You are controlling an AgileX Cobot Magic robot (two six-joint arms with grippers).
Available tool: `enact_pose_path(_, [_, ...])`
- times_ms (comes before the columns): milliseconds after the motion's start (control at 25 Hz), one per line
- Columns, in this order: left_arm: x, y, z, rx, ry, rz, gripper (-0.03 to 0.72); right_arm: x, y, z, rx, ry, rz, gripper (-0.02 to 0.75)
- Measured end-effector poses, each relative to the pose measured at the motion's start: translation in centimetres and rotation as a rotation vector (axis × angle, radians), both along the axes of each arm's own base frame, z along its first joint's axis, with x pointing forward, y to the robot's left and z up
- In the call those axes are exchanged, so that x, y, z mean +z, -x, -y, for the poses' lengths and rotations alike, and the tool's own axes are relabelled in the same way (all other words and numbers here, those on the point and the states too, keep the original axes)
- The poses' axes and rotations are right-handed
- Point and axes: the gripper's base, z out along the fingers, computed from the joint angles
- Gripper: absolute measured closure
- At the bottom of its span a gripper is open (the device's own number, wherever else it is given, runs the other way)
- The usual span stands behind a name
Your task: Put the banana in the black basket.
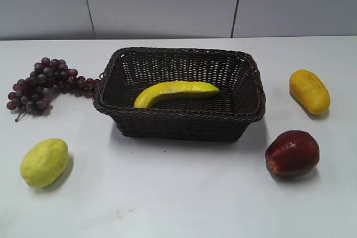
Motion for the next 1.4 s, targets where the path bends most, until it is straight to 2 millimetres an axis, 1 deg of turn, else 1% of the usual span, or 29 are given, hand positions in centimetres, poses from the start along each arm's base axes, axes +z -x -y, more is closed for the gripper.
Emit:
enact_pose_path(40, [0.0, 0.0, 0.0, 0.0, 0.0, 0.0, 0.133, -0.7, 1.1, 0.0, -0.005, -0.002, -0.006, 0.163])
enact_pose_path(200, [0.0, 0.0, 0.0, 0.0, 0.0, 0.0, 0.133, -2.0, 5.3, 0.2, -0.014, -0.006, 0.015, 0.163])
enact_pose_path(320, [0.0, 0.0, 0.0, 0.0, 0.0, 0.0, 0.133, -2.1, 7.8, 0.3, -0.014, -0.004, 0.07, 0.163])
enact_pose_path(440, [0.0, 0.0, 0.0, 0.0, 0.0, 0.0, 0.133, -1.6, 9.9, 0.4, -0.014, -0.007, 0.147, 0.163])
enact_pose_path(560, [0.0, 0.0, 0.0, 0.0, 0.0, 0.0, 0.133, -0.5, 12.0, 0.5, -0.014, -0.008, 0.235, 0.163])
enact_pose_path(680, [0.0, 0.0, 0.0, 0.0, 0.0, 0.0, 0.133, -0.6, 13.9, 0.7, -0.022, -0.003, 0.278, 0.163])
enact_pose_path(960, [0.0, 0.0, 0.0, 0.0, 0.0, 0.0, 0.133, 0.6, 17.0, 0.8, -0.032, -0.016, 0.474, 0.164])
enact_pose_path(1400, [0.0, 0.0, 0.0, 0.0, 0.0, 0.0, 0.133, 1.2, 20.7, 0.9, -0.034, -0.03, 0.71, 0.164])
